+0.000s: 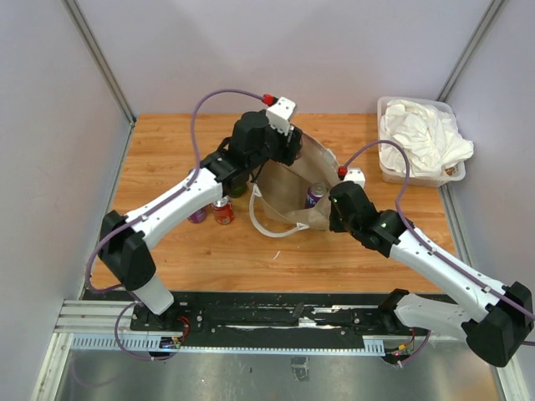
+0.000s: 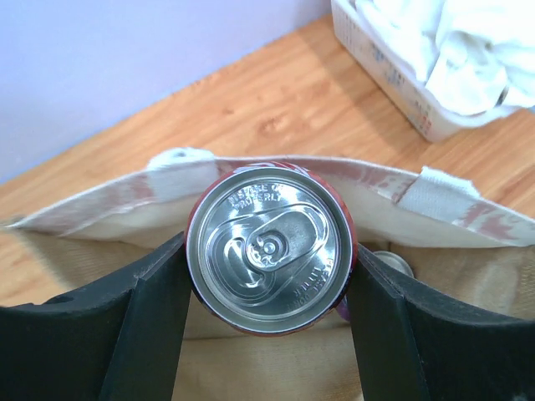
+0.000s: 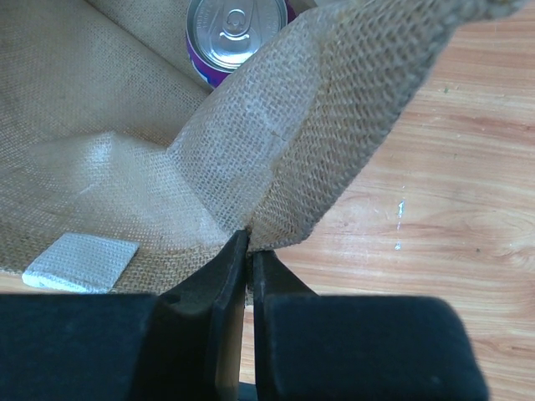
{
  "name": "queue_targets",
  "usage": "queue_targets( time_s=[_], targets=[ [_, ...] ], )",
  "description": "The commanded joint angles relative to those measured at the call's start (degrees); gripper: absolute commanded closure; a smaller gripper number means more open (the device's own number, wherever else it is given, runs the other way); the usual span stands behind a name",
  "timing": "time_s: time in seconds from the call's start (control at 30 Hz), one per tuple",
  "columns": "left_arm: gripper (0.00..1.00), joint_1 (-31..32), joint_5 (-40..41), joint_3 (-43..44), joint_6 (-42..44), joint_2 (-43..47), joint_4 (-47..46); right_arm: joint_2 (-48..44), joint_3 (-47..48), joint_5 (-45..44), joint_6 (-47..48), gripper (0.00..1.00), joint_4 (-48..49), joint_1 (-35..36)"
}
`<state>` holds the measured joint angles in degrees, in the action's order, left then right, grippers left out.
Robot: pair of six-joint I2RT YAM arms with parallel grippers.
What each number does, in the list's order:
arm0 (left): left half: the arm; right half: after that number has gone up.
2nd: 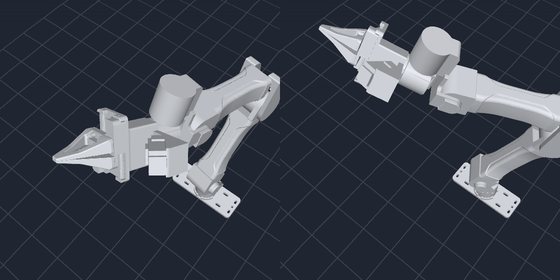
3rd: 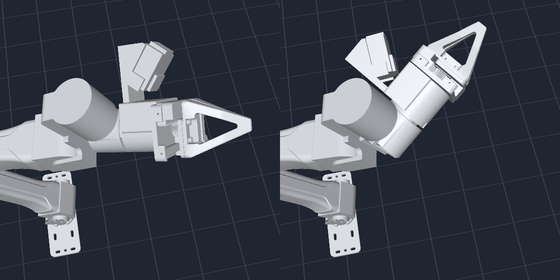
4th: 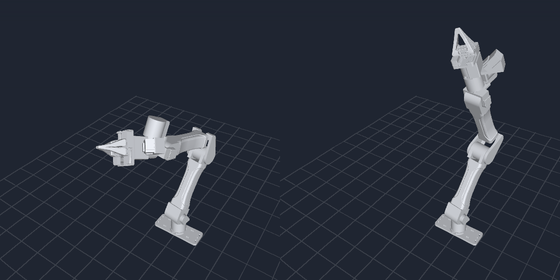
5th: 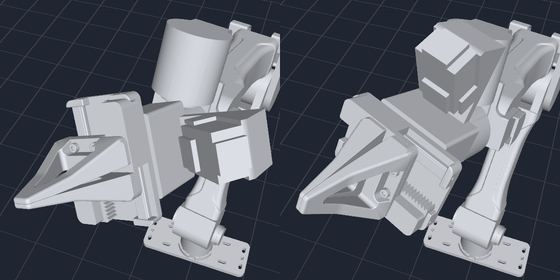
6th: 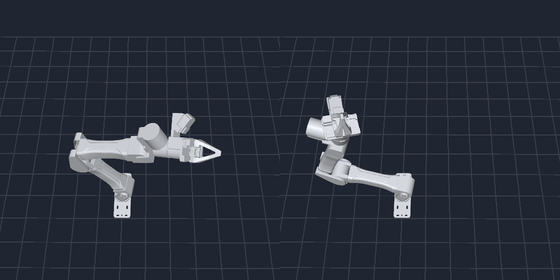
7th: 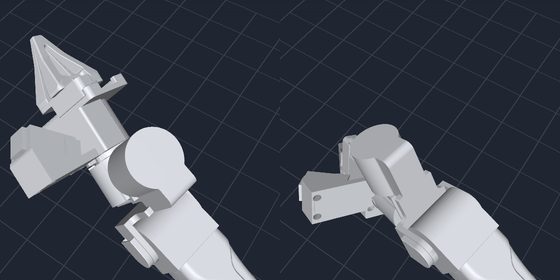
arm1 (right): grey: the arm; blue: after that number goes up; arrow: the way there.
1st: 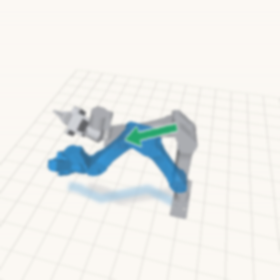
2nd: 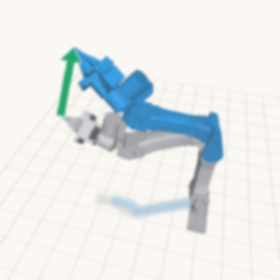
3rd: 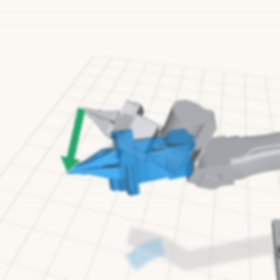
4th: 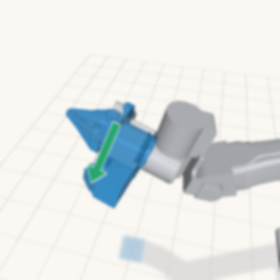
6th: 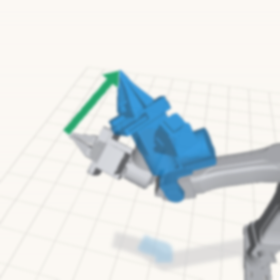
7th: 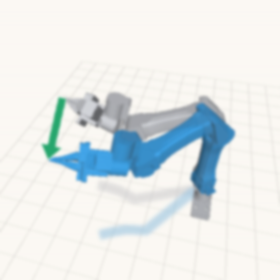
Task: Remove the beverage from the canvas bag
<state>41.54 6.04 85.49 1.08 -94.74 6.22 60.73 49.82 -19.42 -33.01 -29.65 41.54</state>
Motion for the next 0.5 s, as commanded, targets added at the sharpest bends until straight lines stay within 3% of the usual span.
queue_targets(
  time_s=[0.0, 0.47],
  targets=[
    [0.99, 0.47, 4.3, -1.52, -0.17, 8.25, -1.63, -0.87, -2.14, 0.3, 0.74, 0.93, -5.24, 1.29],
    [1.0, 0.47, 19.99, -26.01, -7.07, 42.23, 6.8, -1.11, -3.26, 0.81, 0.85, 0.93, -4.01, 1.56]
  ],
)
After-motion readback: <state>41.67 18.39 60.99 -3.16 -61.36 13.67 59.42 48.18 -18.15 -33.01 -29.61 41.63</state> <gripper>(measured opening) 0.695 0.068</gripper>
